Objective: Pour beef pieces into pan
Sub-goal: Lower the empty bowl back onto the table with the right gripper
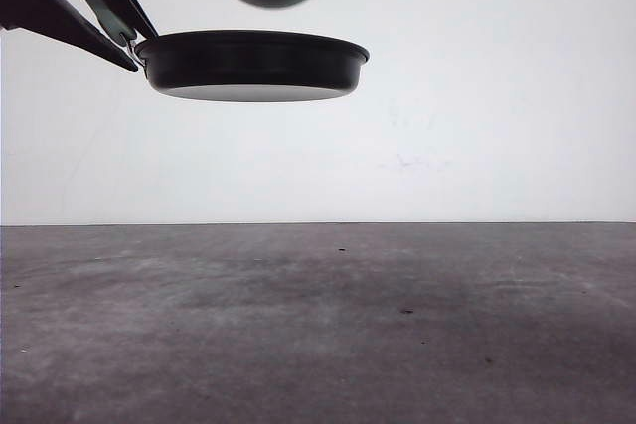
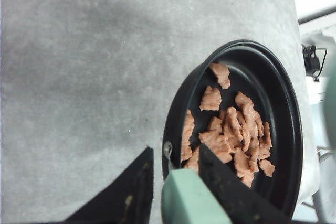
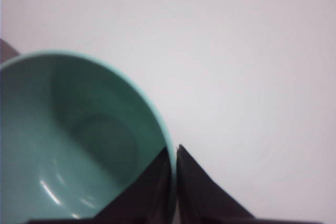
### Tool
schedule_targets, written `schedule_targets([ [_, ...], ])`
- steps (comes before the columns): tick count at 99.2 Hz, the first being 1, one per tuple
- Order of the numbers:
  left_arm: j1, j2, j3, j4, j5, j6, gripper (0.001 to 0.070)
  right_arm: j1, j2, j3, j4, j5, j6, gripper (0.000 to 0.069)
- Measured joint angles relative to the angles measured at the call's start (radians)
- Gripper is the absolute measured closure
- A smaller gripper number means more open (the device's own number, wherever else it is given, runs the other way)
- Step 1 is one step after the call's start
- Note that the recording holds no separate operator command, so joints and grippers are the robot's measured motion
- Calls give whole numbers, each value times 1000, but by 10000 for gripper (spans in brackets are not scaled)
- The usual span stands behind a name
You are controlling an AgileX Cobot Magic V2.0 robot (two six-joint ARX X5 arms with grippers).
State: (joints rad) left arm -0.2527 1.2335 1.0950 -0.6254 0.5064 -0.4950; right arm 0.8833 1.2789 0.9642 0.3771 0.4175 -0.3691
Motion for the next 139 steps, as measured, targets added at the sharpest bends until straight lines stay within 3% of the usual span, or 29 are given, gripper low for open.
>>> schedule_targets([
  [15, 0, 0, 0, 1, -2, 39, 586, -76, -89, 115, -270, -111, 331, 681],
  [29, 0, 0, 0, 12, -2, 55, 586, -221, -113, 225, -547, -194, 549, 681],
  [42, 0, 0, 0, 24, -2, 60, 586, -383, -91, 233, -827, -270, 658, 681],
  [57, -1, 0, 0, 23, -2, 70, 586, -544, 9, 173, -1112, -361, 701, 681],
  [97, -25, 0, 0, 23, -2, 88, 586, -604, 14, -179, -924, -396, 718, 680],
  [114, -25, 0, 0, 23, -3, 88, 586, -660, 14, -204, -865, -410, 719, 680],
  [139, -25, 0, 0, 19, -4, 88, 586, -779, 78, -204, -877, -544, 740, 679],
])
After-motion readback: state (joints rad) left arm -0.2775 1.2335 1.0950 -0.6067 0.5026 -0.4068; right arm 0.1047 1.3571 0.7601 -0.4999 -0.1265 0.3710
